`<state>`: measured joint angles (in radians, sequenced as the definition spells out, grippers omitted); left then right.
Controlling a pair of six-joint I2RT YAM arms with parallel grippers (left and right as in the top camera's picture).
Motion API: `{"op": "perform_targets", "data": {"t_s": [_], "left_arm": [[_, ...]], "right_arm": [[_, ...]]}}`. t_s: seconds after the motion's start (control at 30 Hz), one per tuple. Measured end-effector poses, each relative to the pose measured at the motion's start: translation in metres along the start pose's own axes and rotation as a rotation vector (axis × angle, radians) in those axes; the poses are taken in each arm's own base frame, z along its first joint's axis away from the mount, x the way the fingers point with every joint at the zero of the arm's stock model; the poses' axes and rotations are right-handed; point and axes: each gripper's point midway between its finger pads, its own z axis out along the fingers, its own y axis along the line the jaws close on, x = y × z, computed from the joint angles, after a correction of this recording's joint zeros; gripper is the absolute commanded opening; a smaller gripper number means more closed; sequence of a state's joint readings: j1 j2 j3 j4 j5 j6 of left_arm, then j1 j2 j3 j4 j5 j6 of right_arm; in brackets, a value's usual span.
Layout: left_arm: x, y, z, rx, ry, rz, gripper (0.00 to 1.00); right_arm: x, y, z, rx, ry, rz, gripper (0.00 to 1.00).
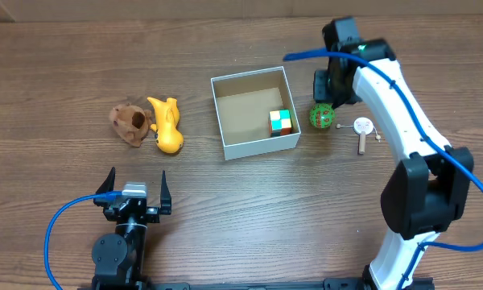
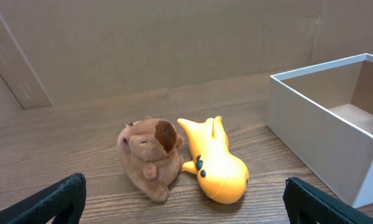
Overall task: Pack container
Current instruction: 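Move the right gripper to the green ball and grasp it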
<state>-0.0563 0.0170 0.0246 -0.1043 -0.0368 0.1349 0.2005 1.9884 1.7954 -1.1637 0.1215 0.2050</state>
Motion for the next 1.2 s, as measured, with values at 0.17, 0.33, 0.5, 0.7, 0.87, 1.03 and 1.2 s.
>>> {"op": "perform_targets", "data": {"t_s": [0.17,0.33,0.5,0.7,0.87,1.03,1.2], "left_arm": [[0.0,0.0,0.0,0.0,0.0,0.0,1.0],[0.0,0.0,0.0,0.0,0.0,0.0,1.0],[0.0,0.0,0.0,0.0,0.0,0.0,1.0],[0.0,0.0,0.0,0.0,0.0,0.0,1.0],[0.0,0.0,0.0,0.0,0.0,0.0,1.0],[0.0,0.0,0.0,0.0,0.0,0.0,1.0],[0.0,0.0,0.0,0.0,0.0,0.0,1.0]], "right_arm": [[-0.017,-0.004,-0.03,-0.011,-0.083,0.015,0.86],[-0.02,-0.011,-0.015,-0.008,-0.091,0.038,0.86],[0.002,-0.011,0.024,-0.006,-0.002,0.032,0.84],[0.023,-0.002,0.055,-0.05,0.08,0.028,0.85],[0.022,0.008,0.055,-0.102,0.081,0.025,0.86],[0.027,0.014,0.063,-0.137,0.112,0.015,0.86],[0.035,0.016,0.082,-0.136,0.149,0.012,0.86]]}}
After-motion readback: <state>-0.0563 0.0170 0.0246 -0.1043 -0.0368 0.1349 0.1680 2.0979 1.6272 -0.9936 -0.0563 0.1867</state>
